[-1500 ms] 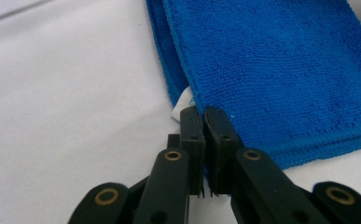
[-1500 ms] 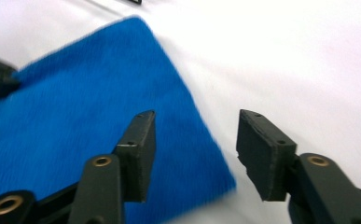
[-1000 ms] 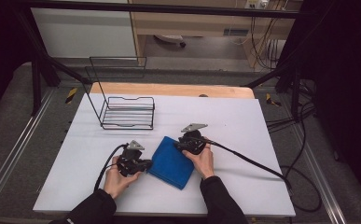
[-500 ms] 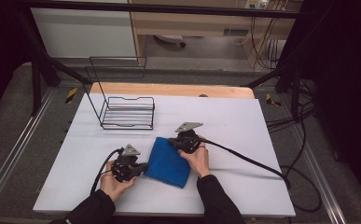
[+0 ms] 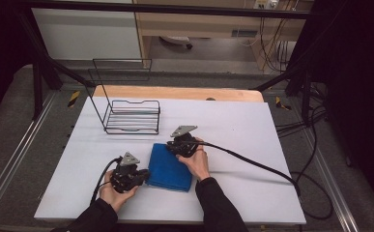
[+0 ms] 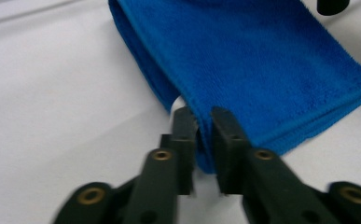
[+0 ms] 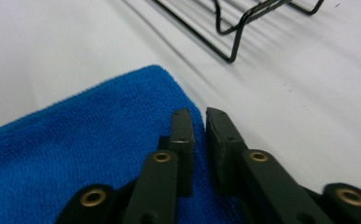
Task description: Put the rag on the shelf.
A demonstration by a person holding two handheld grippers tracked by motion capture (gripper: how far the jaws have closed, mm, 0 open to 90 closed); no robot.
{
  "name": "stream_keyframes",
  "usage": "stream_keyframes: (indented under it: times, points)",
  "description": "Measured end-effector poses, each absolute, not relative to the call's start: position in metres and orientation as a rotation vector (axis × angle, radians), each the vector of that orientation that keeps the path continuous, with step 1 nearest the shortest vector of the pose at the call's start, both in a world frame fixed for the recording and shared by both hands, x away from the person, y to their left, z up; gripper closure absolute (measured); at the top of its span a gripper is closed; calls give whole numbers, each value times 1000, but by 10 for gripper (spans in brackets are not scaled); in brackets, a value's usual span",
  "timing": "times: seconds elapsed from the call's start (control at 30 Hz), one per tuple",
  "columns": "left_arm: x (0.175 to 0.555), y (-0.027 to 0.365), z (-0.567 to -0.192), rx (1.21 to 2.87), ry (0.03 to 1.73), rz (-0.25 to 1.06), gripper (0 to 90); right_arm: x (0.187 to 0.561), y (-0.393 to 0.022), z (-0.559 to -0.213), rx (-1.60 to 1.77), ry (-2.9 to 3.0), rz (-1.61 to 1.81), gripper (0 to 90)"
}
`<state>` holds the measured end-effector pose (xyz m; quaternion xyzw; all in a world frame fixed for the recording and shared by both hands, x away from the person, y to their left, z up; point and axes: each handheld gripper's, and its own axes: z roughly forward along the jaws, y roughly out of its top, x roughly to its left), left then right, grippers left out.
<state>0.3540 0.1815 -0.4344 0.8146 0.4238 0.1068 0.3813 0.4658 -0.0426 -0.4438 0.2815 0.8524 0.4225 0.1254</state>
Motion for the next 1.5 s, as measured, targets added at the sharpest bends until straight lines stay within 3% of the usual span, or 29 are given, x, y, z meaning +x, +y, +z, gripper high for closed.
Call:
stream_keyframes:
  times: [0.1, 0.33, 0.37, 0.4, 0.57, 0.73, 1.13, 1.5]
  points:
    - [356, 187, -428, 2056, 1065, 313, 587, 460, -52, -432, 839, 2455, 1249, 679]
    - [375, 196, -418, 2056, 1054, 300, 267, 444, -94, -416, 997, 2373, 1283, 347]
    - [375, 196, -418, 2056, 1054, 300, 239, 444, -94, -416, 997, 2373, 1283, 347]
    - [380, 196, -417, 2059, 1053, 290, 215, 439, -106, -415, 1033, 2362, 1295, 281]
    - [395, 193, -413, 2105, 1049, 337, 166, 423, -129, -417, 1116, 2351, 1313, 152]
    - [415, 188, -411, 2090, 1066, 314, 187, 404, -139, -423, 1125, 2367, 1299, 104]
    - [463, 158, -428, 2134, 1100, 352, 509, 380, -145, -428, 1144, 2365, 1356, 104]
    - [472, 150, -445, 2145, 1083, 309, 681, 381, -145, -428, 1140, 2374, 1349, 100]
